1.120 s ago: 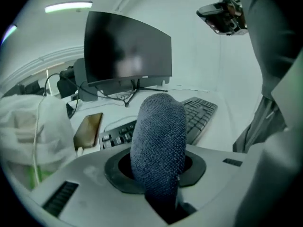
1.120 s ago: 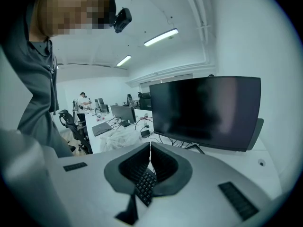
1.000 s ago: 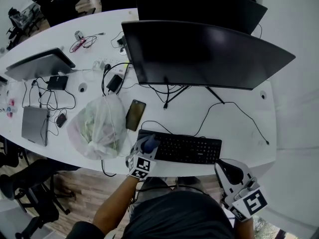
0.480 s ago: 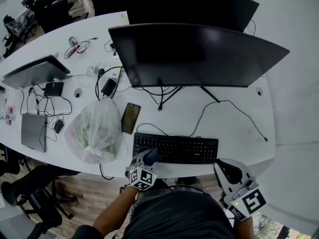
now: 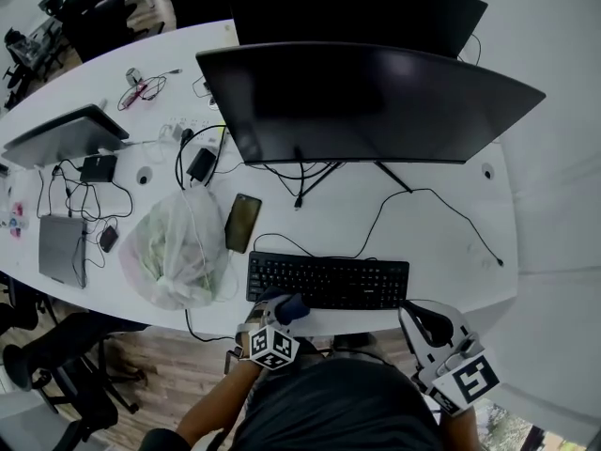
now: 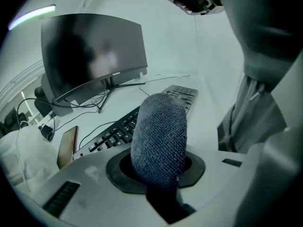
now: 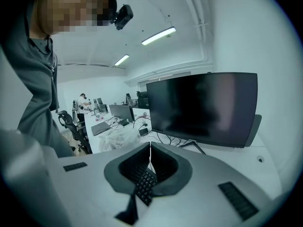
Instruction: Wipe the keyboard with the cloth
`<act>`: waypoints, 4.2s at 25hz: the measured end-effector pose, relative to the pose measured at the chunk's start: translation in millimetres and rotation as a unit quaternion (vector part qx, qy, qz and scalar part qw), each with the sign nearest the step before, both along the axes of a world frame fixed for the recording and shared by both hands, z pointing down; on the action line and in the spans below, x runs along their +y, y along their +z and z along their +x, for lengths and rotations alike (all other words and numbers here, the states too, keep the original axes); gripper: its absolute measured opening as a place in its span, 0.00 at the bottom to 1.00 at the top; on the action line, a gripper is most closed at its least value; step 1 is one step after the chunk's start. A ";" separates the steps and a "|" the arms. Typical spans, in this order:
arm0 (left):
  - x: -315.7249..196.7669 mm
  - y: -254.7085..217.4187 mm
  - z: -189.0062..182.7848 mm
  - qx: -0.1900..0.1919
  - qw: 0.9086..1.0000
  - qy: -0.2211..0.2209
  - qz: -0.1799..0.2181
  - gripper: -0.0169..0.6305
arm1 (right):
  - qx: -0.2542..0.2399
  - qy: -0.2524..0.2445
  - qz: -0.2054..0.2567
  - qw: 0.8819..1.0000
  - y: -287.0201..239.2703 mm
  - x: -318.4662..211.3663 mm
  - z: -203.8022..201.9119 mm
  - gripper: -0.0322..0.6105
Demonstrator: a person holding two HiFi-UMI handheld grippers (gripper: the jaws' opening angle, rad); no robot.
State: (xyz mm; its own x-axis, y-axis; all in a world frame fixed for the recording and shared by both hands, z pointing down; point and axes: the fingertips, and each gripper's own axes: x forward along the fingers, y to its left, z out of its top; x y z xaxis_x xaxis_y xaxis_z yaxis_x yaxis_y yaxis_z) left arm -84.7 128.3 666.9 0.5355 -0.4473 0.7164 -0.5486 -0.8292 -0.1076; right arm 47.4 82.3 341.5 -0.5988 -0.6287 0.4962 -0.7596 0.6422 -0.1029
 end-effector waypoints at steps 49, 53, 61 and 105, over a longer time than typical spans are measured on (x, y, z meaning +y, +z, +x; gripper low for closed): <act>-2.7 -11.5 61.6 0.016 0.996 0.088 -0.026 0.15 | 0.006 0.002 -0.032 0.999 17.2 -32.5 28.3 0.07; -70.7 -12.9 46.5 0.014 0.999 0.028 -0.003 0.15 | 0.002 0.000 -0.030 1.000 14.7 -33.5 24.1 0.07; 25.7 -2.9 68.9 0.018 0.993 0.098 -0.069 0.16 | 0.012 0.010 -0.033 0.999 15.9 -29.2 38.3 0.07; -36.1 -6.3 61.4 0.014 0.999 0.049 -0.018 0.15 | 0.008 -0.006 -0.078 0.997 44.4 -32.3 29.1 0.07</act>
State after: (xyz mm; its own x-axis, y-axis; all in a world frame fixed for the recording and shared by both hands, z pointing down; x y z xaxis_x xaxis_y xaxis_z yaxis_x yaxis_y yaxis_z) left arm -23.3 92.2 660.6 0.5957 -0.3659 0.7151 -0.4668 -0.8821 -0.0625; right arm 76.5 50.0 385.8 -0.5970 -0.5362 0.5967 -0.7547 0.6276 -0.1912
